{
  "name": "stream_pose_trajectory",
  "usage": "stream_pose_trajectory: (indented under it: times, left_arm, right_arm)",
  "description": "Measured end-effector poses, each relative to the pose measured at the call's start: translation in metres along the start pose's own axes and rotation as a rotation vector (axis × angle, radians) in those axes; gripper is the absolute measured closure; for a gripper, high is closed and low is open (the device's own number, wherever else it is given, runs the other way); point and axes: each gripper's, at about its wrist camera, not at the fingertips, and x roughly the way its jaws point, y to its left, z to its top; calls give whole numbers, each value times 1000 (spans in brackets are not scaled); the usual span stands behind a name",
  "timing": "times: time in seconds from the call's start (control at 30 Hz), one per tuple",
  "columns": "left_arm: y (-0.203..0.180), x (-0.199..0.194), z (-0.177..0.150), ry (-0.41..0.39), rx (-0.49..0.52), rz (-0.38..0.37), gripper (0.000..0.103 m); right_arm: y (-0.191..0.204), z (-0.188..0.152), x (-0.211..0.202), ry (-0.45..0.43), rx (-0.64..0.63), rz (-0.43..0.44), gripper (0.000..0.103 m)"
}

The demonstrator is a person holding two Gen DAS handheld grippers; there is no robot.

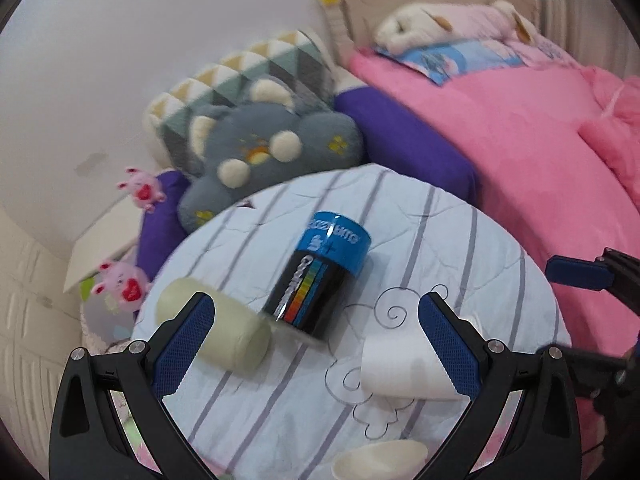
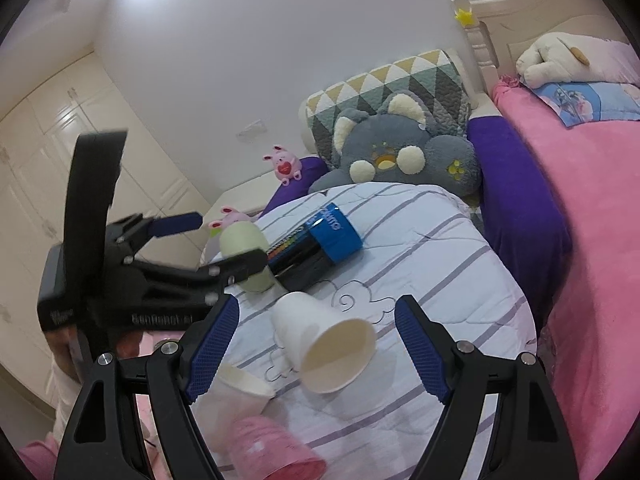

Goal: Flip cup upright
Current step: 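Grasp the blue can with the left gripper, then turn the blue can upright with the left gripper and set it down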

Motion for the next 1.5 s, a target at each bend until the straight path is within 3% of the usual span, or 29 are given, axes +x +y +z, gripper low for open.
stream_pose_trajectory:
  times: [0.43, 0.77, 0.8, 0.87, 0.9, 1.27, 1.5]
  left_arm:
    - [-2, 110, 43, 232, 82, 40, 0]
    - [-8, 140, 48, 306, 78, 14, 3]
    - [-8, 140, 47, 300, 70, 10, 6]
    - [-9, 139, 46, 300, 52, -12, 32]
    - [-9, 136, 46, 294, 46, -18, 34]
    - [4, 68, 21, 78, -71, -66, 35]
    - [10, 43, -5, 19, -99, -68, 35]
  right_arm:
    - [-20, 4, 27, 54, -17, -41, 21]
    - [-21, 2, 33, 88, -26, -50, 21]
    - [-21, 2, 33, 87, -25, -49, 21]
    - [-20, 2, 33, 87, -27, -50, 21]
    - [-19, 2, 33, 86, -27, -51, 21]
    - [-8, 4, 30, 74, -42, -57, 21]
    - [2, 1, 29, 72, -68, -69, 21]
